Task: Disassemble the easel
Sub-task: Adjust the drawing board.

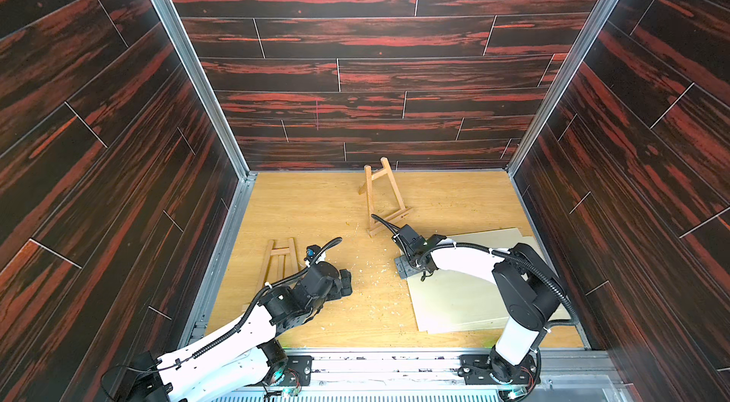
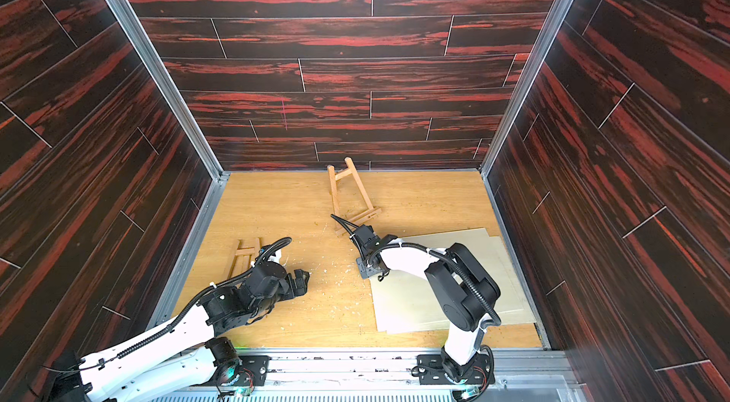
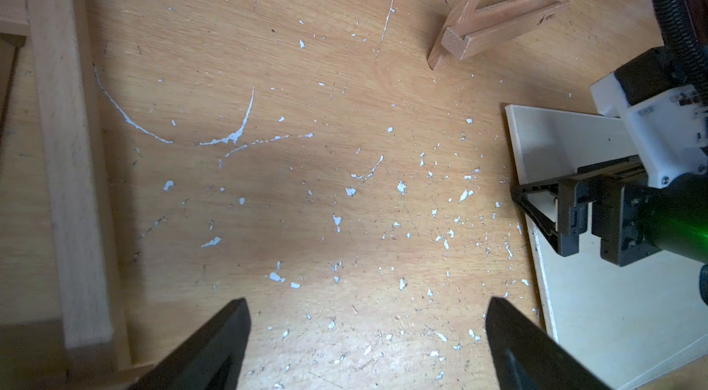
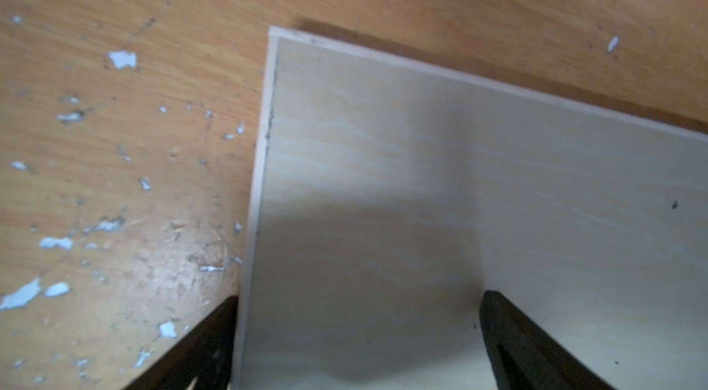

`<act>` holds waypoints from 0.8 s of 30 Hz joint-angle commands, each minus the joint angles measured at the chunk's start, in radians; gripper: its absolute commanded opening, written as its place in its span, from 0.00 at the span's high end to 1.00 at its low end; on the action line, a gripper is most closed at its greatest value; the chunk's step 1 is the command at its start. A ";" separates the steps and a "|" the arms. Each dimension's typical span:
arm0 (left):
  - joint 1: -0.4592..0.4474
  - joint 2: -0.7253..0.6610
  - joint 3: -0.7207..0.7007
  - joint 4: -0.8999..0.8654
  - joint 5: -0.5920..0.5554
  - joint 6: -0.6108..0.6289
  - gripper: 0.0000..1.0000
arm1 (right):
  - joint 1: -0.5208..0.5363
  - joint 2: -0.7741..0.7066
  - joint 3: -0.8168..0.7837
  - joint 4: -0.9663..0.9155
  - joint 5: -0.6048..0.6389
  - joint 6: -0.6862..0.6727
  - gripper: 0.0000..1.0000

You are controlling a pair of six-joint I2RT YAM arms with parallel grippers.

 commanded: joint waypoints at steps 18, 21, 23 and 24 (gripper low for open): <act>0.005 -0.003 -0.009 -0.006 -0.018 -0.014 0.00 | -0.067 0.012 -0.028 -0.013 0.064 -0.006 0.01; 0.004 0.000 -0.008 -0.004 -0.017 -0.016 0.00 | -0.078 0.003 -0.036 -0.012 0.064 -0.010 0.01; 0.004 -0.001 -0.007 -0.005 -0.017 -0.016 0.00 | -0.083 -0.005 -0.043 -0.007 0.060 -0.013 0.01; 0.004 -0.002 -0.009 -0.004 -0.017 -0.016 0.00 | -0.086 -0.007 -0.047 -0.007 0.060 -0.013 0.01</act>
